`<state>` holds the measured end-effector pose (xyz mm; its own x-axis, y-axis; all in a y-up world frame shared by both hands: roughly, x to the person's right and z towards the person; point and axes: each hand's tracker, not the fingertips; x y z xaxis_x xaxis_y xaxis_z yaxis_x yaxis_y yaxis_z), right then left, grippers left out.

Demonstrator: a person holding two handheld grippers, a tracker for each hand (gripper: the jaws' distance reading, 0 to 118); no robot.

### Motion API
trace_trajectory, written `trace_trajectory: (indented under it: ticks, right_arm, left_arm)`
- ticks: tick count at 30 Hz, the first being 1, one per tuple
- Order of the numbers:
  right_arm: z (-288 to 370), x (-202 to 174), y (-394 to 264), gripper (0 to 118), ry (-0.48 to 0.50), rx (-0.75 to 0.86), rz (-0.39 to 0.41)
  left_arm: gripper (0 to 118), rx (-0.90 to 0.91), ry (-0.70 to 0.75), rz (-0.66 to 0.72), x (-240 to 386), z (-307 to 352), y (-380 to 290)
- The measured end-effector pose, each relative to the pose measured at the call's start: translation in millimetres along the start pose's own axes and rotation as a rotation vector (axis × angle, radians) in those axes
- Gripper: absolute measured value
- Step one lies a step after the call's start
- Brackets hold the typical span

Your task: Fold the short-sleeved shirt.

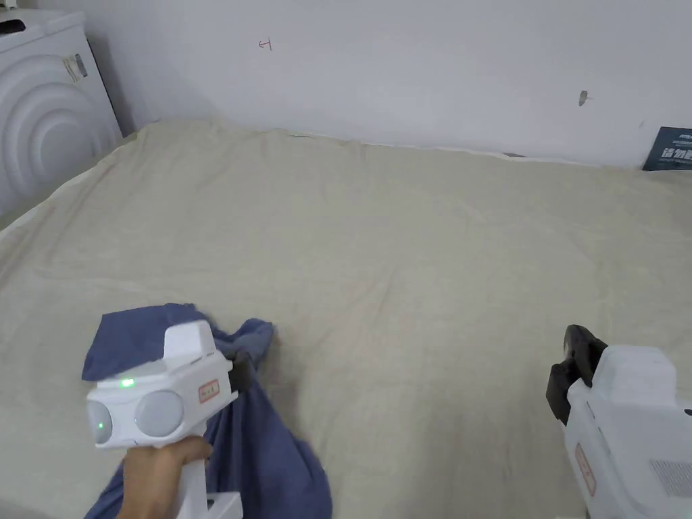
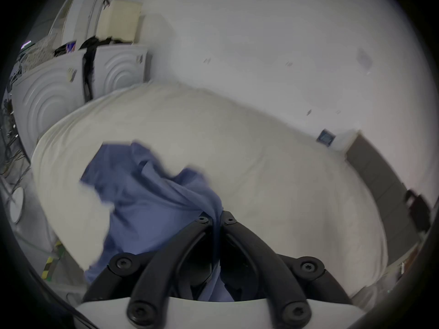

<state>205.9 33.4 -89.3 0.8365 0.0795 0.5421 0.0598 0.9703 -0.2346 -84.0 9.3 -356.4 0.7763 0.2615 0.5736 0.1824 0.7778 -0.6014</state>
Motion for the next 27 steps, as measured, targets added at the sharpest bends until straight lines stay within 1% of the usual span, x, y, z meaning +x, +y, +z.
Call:
trace_trajectory:
  ticks: [2, 5, 8, 12, 14, 16, 21, 23, 27]
  right_arm:
    - [7, 8, 1, 1, -0.013, 0.012, -0.010]
    - [19, 21, 4, 1, -0.034, 0.033, -0.021]
    - [32, 36, 6, 1, -0.067, 0.057, -0.030]
    - [46, 58, 8, 1, -0.122, 0.081, -0.042]
    - [54, 71, 8, 1, -0.151, 0.090, -0.051]
    - [62, 83, 8, 1, -0.182, 0.097, -0.049]
    - [77, 110, 3, 1, -0.252, 0.095, -0.036]
    - [80, 118, 0, 1, -0.273, 0.085, -0.039]
    - [81, 128, -8, 1, -0.295, 0.062, -0.049]
  left_arm:
    - [5, 0.072, -0.082, -0.009, 25, 13, 30]
    - [5, 0.157, -0.201, -0.069, 74, 32, 74]
    - [5, 0.200, -0.329, -0.143, 125, 44, 104]
    - [5, 0.191, -0.458, -0.240, 191, 43, 116]
    - [5, 0.170, -0.503, -0.299, 222, 37, 110]
    - [5, 0.125, -0.541, -0.328, 246, 27, 98]
    - [5, -0.039, -0.613, -0.384, 283, -10, 47]
    - [5, -0.116, -0.609, -0.430, 292, -28, 21]
    - [5, -0.316, -0.549, -0.451, 293, -74, -32]
